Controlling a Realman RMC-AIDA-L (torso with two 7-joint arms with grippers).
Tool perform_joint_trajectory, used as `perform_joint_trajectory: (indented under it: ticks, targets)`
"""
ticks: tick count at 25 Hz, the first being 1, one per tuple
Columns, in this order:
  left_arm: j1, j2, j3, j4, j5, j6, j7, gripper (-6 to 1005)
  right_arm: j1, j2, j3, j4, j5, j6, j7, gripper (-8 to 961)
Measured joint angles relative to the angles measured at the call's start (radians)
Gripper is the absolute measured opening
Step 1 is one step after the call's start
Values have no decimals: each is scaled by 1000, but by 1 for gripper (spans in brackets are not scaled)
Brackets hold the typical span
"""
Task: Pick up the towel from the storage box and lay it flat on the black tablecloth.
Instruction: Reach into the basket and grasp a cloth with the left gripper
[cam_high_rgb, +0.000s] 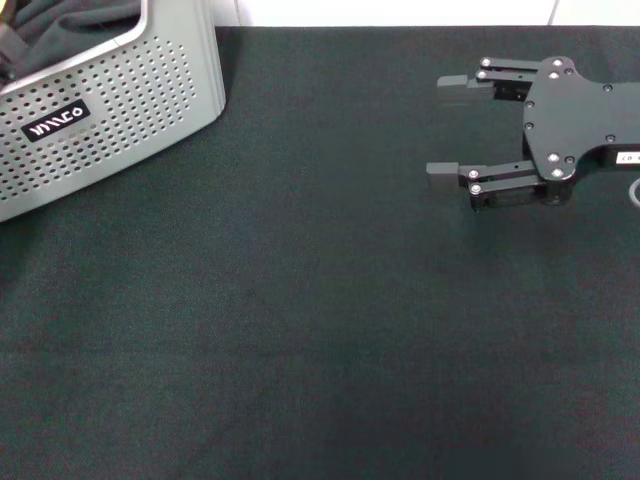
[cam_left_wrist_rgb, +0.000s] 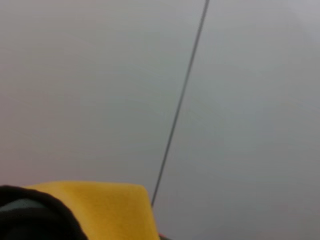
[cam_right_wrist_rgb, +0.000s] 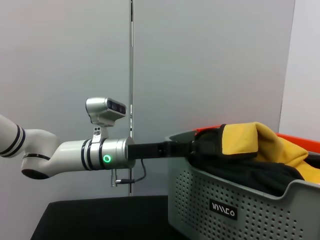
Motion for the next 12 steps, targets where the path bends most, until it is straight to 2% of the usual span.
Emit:
perform_joint_trajectory:
  ticks: [12]
  targets:
    - [-6, -4, 1, -21, -123, -10, -59, 853, -20, 3, 0, 0, 3, -7, -3, 823]
